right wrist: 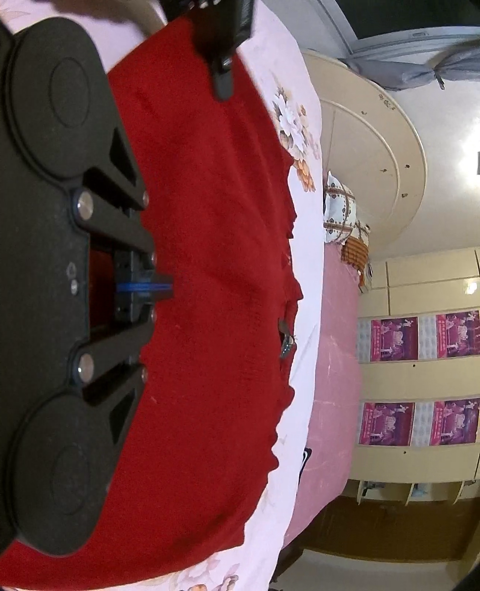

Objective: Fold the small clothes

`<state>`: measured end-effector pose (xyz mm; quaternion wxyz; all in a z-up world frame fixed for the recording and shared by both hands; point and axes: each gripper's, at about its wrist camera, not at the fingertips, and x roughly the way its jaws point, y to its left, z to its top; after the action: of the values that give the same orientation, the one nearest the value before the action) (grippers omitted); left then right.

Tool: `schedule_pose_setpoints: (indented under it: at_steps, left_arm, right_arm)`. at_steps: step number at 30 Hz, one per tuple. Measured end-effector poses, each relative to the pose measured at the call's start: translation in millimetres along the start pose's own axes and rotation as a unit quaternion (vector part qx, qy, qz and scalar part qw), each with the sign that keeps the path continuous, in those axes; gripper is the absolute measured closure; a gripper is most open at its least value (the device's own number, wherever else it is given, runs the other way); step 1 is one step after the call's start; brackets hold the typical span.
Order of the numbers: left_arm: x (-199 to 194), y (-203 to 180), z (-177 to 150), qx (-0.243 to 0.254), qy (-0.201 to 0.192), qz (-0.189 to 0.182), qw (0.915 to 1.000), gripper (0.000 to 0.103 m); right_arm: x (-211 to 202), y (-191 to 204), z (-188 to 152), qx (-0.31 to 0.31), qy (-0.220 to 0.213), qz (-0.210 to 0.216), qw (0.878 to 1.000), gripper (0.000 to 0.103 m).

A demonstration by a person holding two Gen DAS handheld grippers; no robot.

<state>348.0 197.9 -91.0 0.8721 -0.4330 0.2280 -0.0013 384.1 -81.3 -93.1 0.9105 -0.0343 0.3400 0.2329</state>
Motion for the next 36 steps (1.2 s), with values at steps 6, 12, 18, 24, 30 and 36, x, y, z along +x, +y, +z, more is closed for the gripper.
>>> schedule_pose_setpoints:
  at_steps: [6,12,18,24,30,36]
  left_arm:
    - [27,-120,-17,0.101,0.049,-0.094,0.9892,0.09]
    - [102,-185,-99,0.189,0.169,-0.092,0.9631,0.09]
    - [121,-202,-149,0.243,0.223,-0.086,0.94,0.031]
    - [56,-208,-99,0.274,0.161,-0.121,0.9403,0.015]
    - [64,-126,-33,0.197,0.121,0.021,0.9727,0.015]
    - [78,-112,-38,0.205,0.144,0.04,0.9673,0.015]
  right_arm:
    - [5,-21,9,0.09,0.019,0.029,0.995,0.103]
    - [-74,-121,-14,0.32,-0.064,-0.001,0.945,0.09]
    - [-139,-191,-52,0.413,-0.087,-0.001,0.907,0.072]
    - [-146,-195,-67,0.446,-0.091,0.055,0.889,0.046]
    - [-108,-172,-56,0.437,-0.042,0.127,0.89,0.044]
    - [-76,-162,-39,0.408,0.007,0.108,0.907,0.046]
